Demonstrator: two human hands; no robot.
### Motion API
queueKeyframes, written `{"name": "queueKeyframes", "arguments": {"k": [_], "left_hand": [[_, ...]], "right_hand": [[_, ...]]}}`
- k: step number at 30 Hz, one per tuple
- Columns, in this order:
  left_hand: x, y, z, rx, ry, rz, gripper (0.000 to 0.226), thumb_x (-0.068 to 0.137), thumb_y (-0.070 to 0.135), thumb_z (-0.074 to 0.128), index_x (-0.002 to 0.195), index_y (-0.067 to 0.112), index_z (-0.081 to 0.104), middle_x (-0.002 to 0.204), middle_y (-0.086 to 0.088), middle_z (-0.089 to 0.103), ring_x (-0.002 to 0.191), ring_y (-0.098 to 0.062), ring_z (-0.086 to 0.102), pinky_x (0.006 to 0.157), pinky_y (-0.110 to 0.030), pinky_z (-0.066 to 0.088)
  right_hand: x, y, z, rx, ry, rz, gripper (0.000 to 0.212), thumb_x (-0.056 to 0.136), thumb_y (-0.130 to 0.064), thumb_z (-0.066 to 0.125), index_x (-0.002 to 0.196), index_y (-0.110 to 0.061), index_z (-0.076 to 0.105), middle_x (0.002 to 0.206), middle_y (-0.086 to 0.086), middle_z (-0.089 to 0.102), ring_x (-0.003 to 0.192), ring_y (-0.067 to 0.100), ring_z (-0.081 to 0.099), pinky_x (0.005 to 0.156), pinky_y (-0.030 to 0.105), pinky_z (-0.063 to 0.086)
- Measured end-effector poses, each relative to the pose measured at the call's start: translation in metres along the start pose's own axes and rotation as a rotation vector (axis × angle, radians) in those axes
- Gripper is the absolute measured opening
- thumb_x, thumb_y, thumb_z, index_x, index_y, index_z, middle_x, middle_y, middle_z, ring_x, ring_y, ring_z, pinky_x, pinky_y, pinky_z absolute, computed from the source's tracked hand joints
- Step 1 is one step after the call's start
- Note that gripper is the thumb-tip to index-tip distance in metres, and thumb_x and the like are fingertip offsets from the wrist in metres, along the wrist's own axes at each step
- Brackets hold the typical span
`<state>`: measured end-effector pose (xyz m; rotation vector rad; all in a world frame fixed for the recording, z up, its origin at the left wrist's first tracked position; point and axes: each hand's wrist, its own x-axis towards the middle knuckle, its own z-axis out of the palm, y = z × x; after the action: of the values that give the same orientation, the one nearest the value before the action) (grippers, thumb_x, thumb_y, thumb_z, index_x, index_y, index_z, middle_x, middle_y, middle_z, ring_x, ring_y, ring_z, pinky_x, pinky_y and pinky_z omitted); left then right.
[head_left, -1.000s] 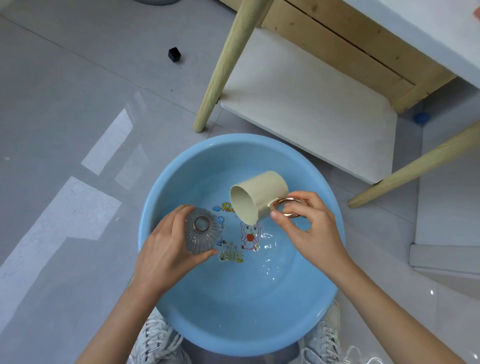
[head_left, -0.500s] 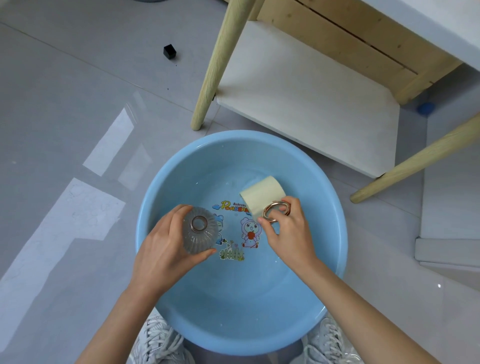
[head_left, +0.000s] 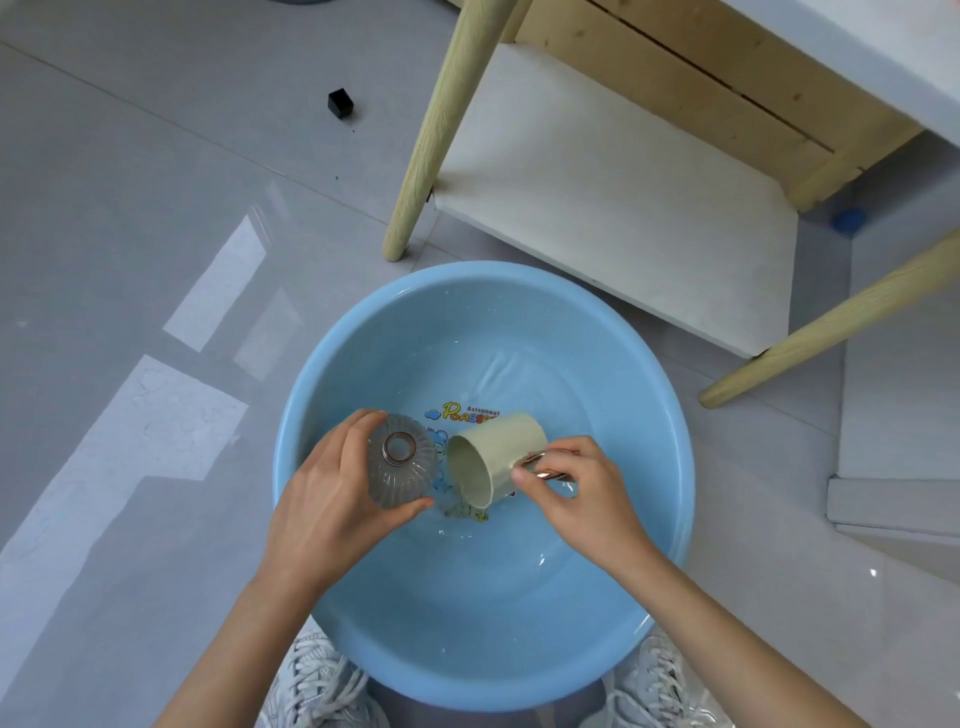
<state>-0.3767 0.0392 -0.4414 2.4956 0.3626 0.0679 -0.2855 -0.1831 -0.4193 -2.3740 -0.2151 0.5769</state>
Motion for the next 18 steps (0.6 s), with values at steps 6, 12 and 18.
{"name": "queueKeyframes", "arguments": {"k": [6, 12, 18], "left_hand": [[0.000, 0.000, 0.001, 0.005, 0.002, -0.006, 0.089, 0.049, 0.048, 0.088, 0.122, 0.015, 0.049, 0.124, -0.002, 0.060, 0.106, -0.023, 0.058, 0.078, -0.035, 0.053], [0.000, 0.001, 0.000, 0.003, 0.010, -0.005, 0.090, 0.048, 0.048, 0.089, 0.121, 0.015, 0.049, 0.123, -0.001, 0.060, 0.105, -0.022, 0.057, 0.076, -0.035, 0.053], [0.000, 0.001, -0.001, -0.011, 0.014, 0.004, 0.088, 0.050, 0.050, 0.088, 0.121, 0.017, 0.048, 0.123, 0.001, 0.059, 0.106, -0.012, 0.046, 0.074, -0.033, 0.053]], "right_hand": [[-0.005, -0.014, -0.038, 0.295, 0.006, 0.235, 0.035, 0.084, -0.033, 0.070, 0.058, -0.010, 0.064, 0.060, -0.006, 0.060, 0.061, 0.007, 0.053, 0.058, 0.024, 0.041], [-0.014, -0.031, -0.061, 0.692, -0.018, 0.335, 0.035, 0.071, -0.039, 0.067, 0.051, -0.012, 0.062, 0.065, 0.002, 0.058, 0.084, 0.021, 0.061, 0.093, 0.034, 0.053], [-0.021, -0.044, -0.063, 0.889, -0.139, 0.357, 0.059, 0.040, -0.061, 0.088, 0.055, -0.010, 0.062, 0.081, 0.010, 0.060, 0.088, 0.023, 0.068, 0.085, 0.028, 0.056]]}}
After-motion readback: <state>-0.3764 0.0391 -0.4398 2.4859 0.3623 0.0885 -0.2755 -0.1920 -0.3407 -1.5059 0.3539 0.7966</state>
